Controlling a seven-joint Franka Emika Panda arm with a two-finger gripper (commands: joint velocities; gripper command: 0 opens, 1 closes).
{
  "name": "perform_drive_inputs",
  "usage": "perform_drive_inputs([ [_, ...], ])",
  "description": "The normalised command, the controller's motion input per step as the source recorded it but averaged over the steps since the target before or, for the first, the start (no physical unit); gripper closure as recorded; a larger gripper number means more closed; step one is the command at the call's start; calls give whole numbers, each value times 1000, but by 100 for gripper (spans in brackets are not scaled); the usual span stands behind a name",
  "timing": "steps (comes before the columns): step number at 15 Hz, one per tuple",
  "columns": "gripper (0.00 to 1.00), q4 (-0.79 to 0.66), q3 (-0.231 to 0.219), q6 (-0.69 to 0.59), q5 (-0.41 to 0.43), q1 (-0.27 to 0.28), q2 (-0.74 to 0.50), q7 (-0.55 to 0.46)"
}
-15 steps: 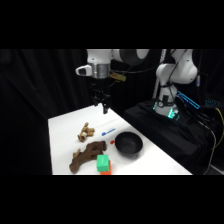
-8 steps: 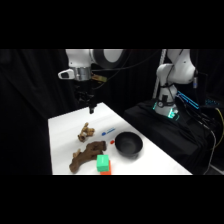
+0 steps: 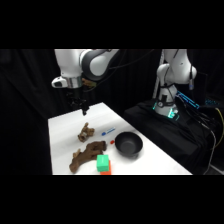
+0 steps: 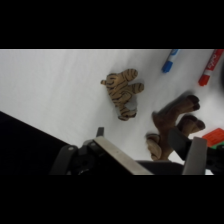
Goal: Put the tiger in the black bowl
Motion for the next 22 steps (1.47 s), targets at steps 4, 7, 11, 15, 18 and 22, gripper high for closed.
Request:
perform_drive_inputs([
  [4, 0, 257, 15, 9, -112, -36, 256, -112],
  [7, 0, 73, 25, 55, -58, -13, 110, 46],
  [11, 0, 275, 30, 141, -81, -43, 368, -23],
  [15, 0, 408, 37, 147, -110, -89, 432, -110],
  [18, 0, 433, 6, 111, -161, -85, 391, -127],
  [22, 0, 439, 66, -40, -81, -114, 378, -206],
])
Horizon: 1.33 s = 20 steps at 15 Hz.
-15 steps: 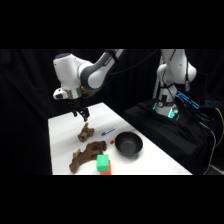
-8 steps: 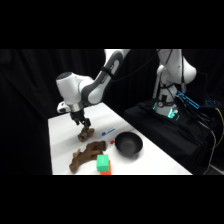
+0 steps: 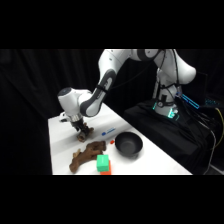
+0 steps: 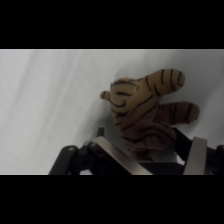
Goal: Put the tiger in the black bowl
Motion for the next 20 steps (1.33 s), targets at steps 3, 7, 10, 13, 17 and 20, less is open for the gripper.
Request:
perform_drive_inputs([
  [3, 35, 387, 81, -105, -59, -92, 268, -204],
  [7, 68, 313, 53, -141, -82, -57, 111, -182],
  [10, 92, 278, -2, -329, -111, -5, 2, -129],
  [13, 95, 285, -36, -473, -117, 52, -56, -51],
  [17, 92, 235, -35, -485, -96, 81, -117, 25],
  [20, 93, -69, 26, -283, -11, 76, -277, 112],
])
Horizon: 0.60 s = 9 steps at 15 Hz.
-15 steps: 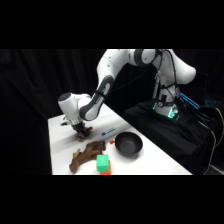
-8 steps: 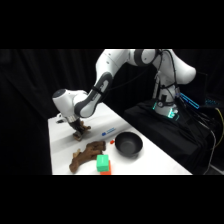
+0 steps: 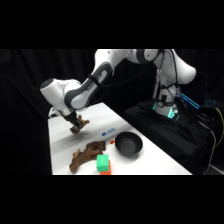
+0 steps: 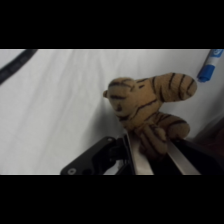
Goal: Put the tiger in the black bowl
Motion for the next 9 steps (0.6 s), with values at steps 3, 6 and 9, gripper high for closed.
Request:
perform_drive_inputs([
  [3, 94, -571, 52, -19, -24, 121, -503, 187],
  [6, 94, -965, 50, 227, -92, 157, -687, 243],
  [9, 97, -987, 30, 352, -173, 170, -669, 262],
])
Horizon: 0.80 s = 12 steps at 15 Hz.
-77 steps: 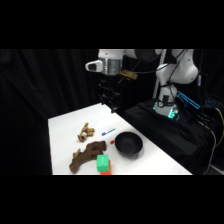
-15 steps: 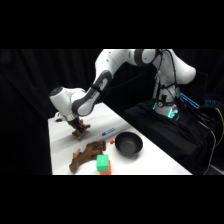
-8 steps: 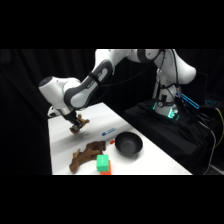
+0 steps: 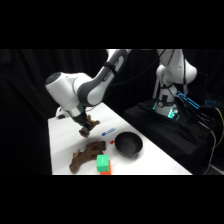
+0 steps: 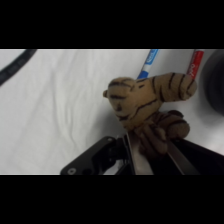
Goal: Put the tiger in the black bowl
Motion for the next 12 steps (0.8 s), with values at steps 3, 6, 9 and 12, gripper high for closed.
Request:
perform_drive_inputs([
  [3, 97, -989, 7, 407, -256, 184, -660, 322],
  [6, 97, -990, -4, 401, -296, 182, -687, 384],
  [9, 97, -989, 10, 337, -324, 197, -757, 468],
  [12, 97, -986, 79, 277, -265, 183, -839, 485],
])
